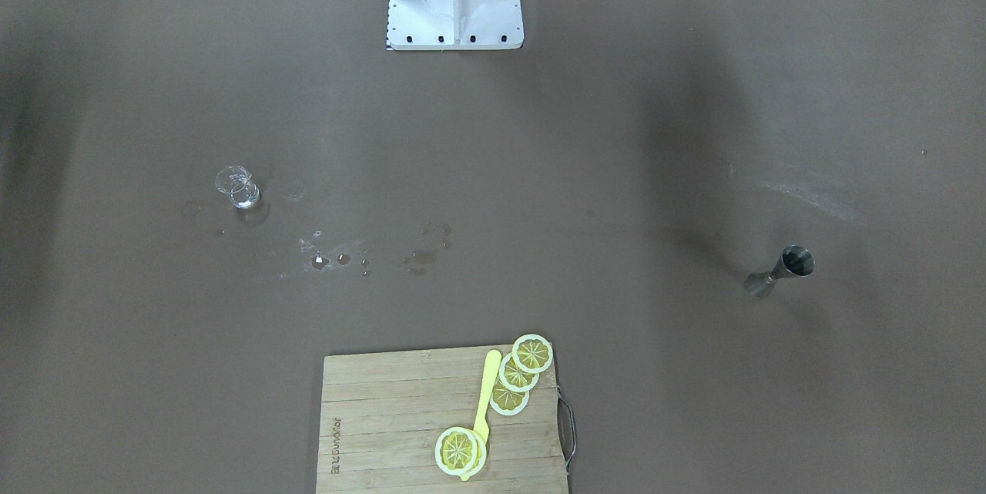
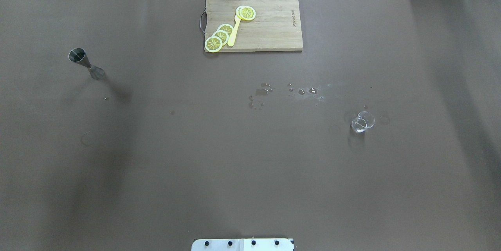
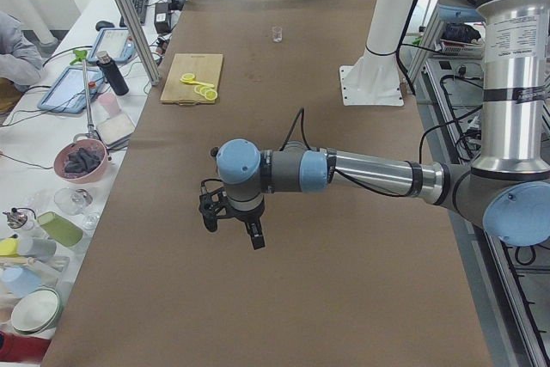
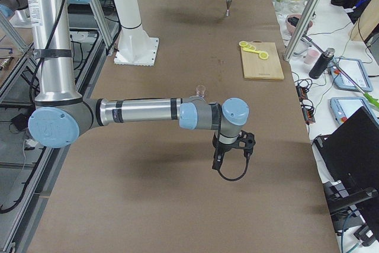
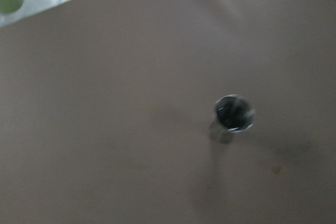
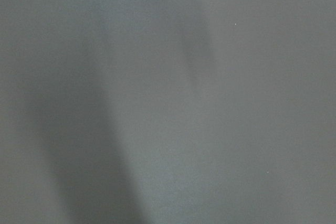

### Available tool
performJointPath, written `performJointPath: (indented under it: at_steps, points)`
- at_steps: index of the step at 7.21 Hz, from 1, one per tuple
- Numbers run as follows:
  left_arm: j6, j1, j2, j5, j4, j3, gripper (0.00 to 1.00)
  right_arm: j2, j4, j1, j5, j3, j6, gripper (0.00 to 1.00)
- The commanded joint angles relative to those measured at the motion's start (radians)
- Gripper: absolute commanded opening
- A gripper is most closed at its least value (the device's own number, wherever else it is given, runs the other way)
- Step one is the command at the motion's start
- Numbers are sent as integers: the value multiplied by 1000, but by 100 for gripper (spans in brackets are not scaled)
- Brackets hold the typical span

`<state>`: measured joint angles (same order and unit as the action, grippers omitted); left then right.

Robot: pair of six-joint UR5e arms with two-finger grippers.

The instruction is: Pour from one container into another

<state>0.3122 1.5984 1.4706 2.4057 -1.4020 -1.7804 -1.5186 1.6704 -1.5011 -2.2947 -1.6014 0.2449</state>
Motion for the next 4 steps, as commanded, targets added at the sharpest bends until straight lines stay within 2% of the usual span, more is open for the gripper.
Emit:
performJointPath:
  at_steps: [1,4]
  points:
    - [-7,12,-41,15,14,0,98,-2,-1,-2,0,0,-1,100]
    - [-360,29,-47,-25,23,-8,98,0,0,-1,0,0,-1,100]
